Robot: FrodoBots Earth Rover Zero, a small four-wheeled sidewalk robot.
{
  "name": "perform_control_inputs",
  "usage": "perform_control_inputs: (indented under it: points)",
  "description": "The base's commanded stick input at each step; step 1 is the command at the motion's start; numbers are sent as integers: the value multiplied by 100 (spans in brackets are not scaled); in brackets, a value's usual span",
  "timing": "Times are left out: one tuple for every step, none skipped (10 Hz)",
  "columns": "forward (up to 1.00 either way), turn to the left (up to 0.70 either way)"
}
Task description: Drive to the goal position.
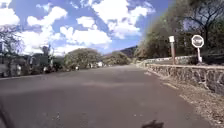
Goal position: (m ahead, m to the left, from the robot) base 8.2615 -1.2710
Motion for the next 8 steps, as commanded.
perform_control_inputs:
  points:
    - [50, 0]
    - [50, 0]
    - [50, 0]
    - [50, 0]
    - [50, 0]
    - [50, 0]
    - [50, 0]
    - [50, 0]
